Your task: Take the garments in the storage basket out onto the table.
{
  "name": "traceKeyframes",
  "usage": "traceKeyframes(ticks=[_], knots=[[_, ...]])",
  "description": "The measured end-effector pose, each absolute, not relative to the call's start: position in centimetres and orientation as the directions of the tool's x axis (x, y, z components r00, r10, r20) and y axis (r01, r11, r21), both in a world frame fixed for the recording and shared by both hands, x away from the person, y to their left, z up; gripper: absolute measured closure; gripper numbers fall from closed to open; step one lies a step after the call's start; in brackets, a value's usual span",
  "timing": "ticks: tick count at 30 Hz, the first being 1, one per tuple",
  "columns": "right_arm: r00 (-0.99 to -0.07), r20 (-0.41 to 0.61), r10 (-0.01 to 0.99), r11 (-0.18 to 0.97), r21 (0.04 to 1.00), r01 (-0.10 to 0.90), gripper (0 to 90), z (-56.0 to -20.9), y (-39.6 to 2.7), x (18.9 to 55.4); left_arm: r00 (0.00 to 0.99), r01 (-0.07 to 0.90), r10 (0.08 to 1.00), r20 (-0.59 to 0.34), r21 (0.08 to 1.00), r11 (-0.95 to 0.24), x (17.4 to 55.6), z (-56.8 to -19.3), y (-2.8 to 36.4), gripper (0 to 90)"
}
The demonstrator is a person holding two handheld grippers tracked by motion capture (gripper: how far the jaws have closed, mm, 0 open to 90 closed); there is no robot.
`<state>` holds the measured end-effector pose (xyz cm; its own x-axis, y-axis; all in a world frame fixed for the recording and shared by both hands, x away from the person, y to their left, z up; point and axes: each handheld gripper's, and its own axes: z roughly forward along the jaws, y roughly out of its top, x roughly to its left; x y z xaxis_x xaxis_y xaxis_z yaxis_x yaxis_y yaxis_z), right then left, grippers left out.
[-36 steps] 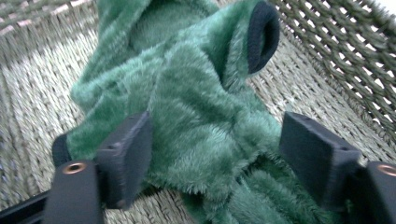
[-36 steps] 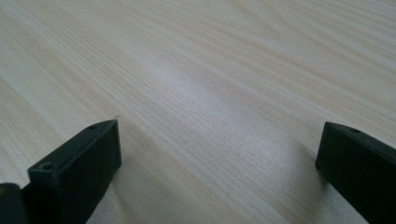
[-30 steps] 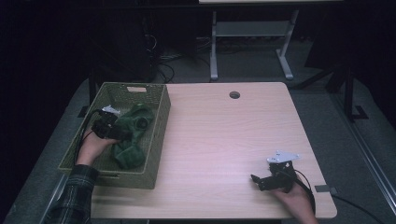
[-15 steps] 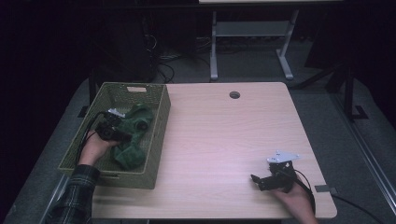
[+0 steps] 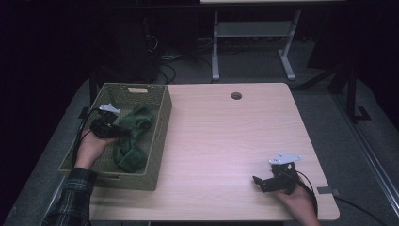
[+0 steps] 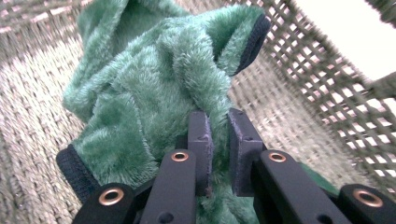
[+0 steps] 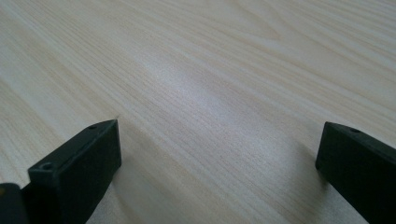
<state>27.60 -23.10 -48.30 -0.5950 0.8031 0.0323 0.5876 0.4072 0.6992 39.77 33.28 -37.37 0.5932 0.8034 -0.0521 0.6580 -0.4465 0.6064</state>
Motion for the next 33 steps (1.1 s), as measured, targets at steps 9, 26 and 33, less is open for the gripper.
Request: traceKeyframes(ticks=[9,26,33], knots=[[-0.595,0.032,0.803,0.407,0.699,0.588,0.0,-48.3,-23.1,27.6,0.597,0.623,0.8,-0.065,0.666,-0.411,39.0,-34.0,33.4,82.1],[-0.593,0.032,0.804,0.406,0.699,0.588,0.0,-48.3,-23.1,27.6,0.638,0.566,0.764,-0.099,0.733,-0.377,37.6,-29.4,32.2,82.7],[-0.592,0.033,0.805,0.405,0.699,0.59,0.0,-48.3,-23.1,27.6,0.662,0.52,0.744,-0.085,0.767,-0.375,36.9,-26.6,31.3,82.9]])
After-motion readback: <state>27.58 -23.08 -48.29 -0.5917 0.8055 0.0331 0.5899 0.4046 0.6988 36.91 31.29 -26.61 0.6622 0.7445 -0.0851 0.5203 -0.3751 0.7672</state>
